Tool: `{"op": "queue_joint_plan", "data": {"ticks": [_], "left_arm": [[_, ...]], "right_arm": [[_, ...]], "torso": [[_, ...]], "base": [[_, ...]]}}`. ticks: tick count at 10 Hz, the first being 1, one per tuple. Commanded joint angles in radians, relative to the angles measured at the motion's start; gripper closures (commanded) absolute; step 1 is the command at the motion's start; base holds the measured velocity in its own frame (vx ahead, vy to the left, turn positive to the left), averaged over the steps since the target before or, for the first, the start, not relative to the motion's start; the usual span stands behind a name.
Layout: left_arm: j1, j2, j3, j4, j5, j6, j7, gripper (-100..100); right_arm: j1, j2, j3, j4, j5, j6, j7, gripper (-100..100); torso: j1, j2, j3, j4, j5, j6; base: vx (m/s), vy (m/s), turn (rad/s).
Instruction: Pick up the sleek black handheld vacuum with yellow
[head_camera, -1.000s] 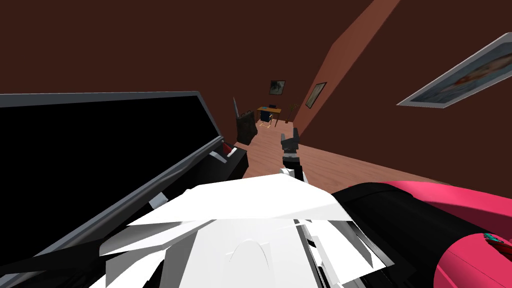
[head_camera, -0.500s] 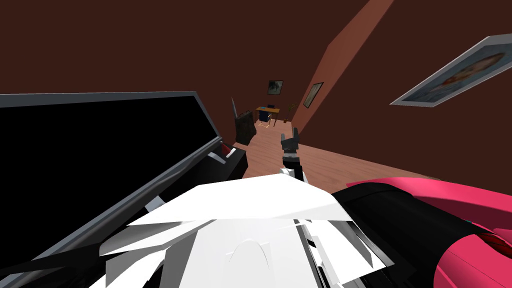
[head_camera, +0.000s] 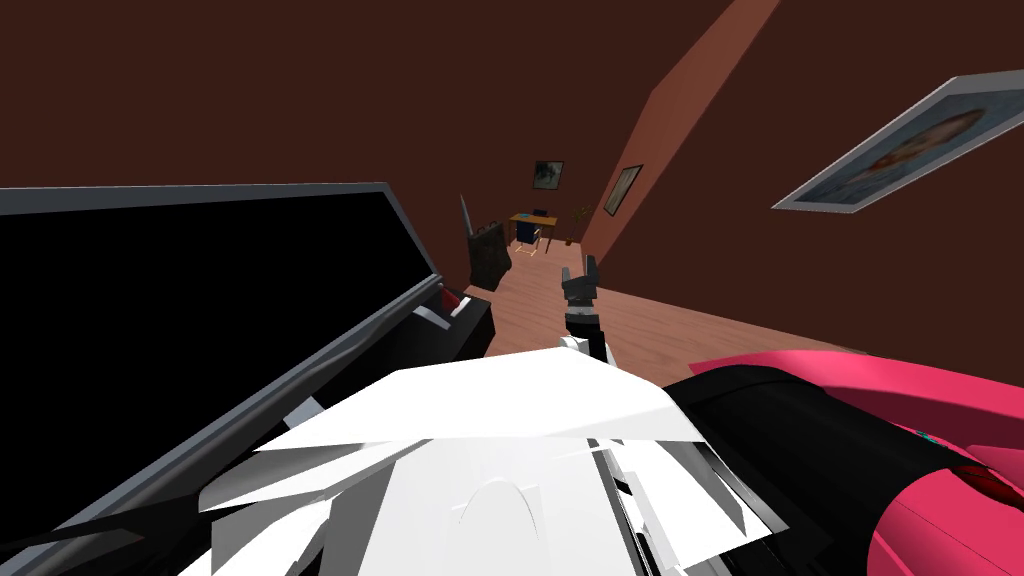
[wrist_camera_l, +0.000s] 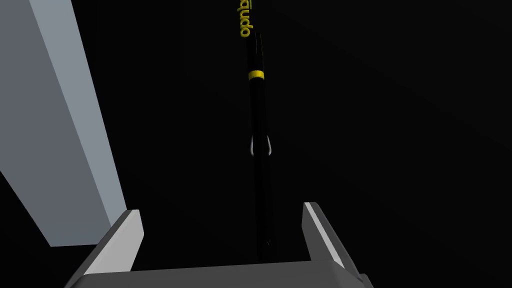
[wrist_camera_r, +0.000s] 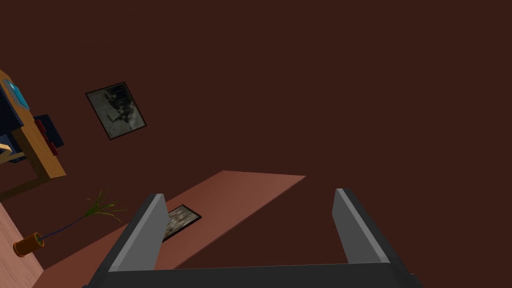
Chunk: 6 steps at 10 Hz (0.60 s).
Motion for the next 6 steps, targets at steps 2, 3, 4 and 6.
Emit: {"op": "queue_joint_plan", "data": {"ticks": [2,3,4,6], "left_arm": [[0.061,0.004,-0.061,-0.008,0.089,-0.020,-0.025,-100],[0.064,0.004,-0.061,-0.008,0.125,-0.020,-0.025,-100],[0.064,0.004,-0.061,-0.008,0.140,-0.020,-0.025,-100],[0.064,0.004,-0.061,-0.008,0.140,-0.020,-0.025,-100]], "right_arm": [[0.000,0.000,0.000,0.000,0.000,0.000,0.000,0],[0.000,0.000,0.000,0.000,0.000,0.000,0.000,0],[0.000,0.000,0.000,0.000,0.000,0.000,0.000,0],[0.000,0.000,0.000,0.000,0.000,0.000,0.000,0]], "torso": [[0.000,-0.001,0.000,0.000,0.000,0.001],[0.000,0.000,0.000,-0.001,0.000,-0.001],[0.001,0.000,-0.001,-0.001,0.000,-0.002],[0.000,0.000,0.000,-0.001,0.000,-0.002]], "base": [[0.015,0.002,-0.063],[0.022,0.007,-0.119],[0.011,-0.007,0.011],[0.016,-0.009,-0.002]]}}
